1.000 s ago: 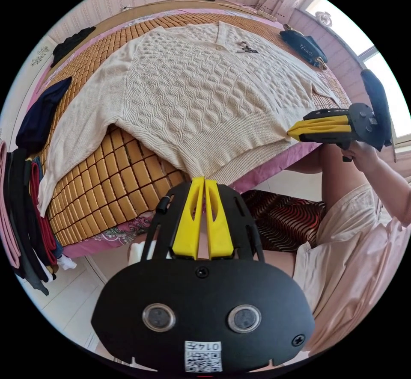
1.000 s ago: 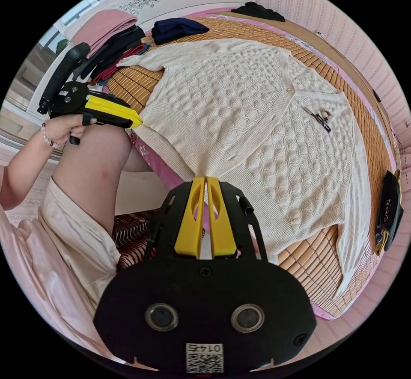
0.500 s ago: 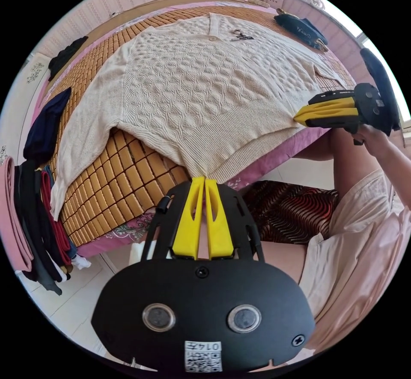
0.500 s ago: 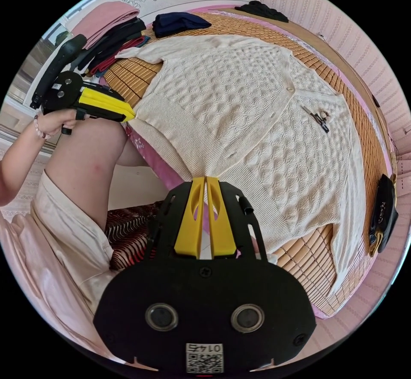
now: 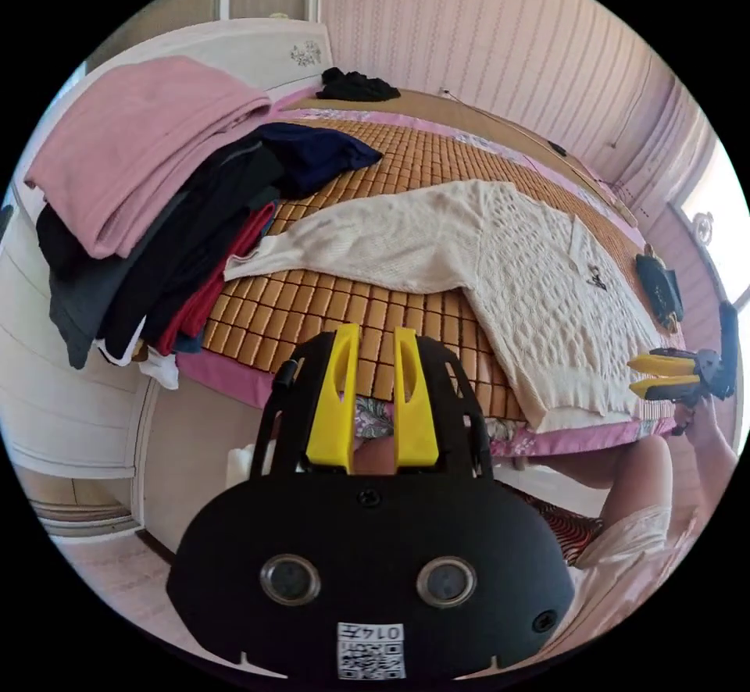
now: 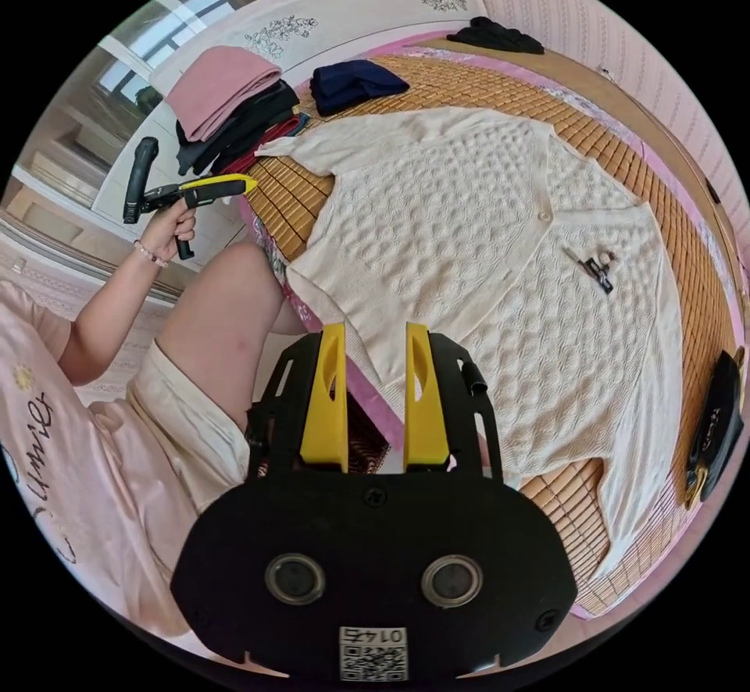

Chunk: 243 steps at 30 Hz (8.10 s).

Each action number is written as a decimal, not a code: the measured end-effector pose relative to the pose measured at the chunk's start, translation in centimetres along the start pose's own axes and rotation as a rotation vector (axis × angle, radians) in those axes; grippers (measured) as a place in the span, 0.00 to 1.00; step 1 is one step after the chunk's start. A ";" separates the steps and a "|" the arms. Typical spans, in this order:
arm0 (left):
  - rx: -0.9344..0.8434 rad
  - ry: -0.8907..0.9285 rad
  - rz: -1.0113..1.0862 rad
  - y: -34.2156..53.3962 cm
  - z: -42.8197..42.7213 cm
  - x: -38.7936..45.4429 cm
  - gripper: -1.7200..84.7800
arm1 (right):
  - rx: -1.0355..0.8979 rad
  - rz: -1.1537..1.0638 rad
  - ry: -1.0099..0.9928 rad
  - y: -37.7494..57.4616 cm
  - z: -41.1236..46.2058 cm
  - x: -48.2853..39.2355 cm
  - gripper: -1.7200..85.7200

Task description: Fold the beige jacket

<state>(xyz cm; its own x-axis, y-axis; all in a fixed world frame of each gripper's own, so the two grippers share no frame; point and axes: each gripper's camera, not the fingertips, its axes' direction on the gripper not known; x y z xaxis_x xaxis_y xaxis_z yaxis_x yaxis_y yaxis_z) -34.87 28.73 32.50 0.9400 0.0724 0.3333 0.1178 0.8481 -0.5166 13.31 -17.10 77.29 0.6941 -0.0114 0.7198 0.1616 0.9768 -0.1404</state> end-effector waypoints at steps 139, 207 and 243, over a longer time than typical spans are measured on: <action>-0.246 0.398 1.274 9.0 26.7 84.9 0.04 | 0.756 1.469 0.547 53.3 -37.2 27.5 0.04; -0.173 0.297 0.239 -31.6 24.4 23.1 0.12 | 0.348 0.576 0.327 8.1 -27.5 25.3 0.14; -0.251 0.509 0.262 -7.5 9.7 6.1 0.02 | 0.224 0.691 -0.006 32.3 -30.8 19.7 0.04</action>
<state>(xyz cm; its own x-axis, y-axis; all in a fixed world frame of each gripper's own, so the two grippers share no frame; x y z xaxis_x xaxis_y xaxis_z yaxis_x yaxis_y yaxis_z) -33.12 27.91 46.02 0.9753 -0.0500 -0.2152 -0.1239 0.6826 -0.7202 53.76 7.62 66.00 0.5814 0.6251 0.5209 -0.4604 0.7806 -0.4228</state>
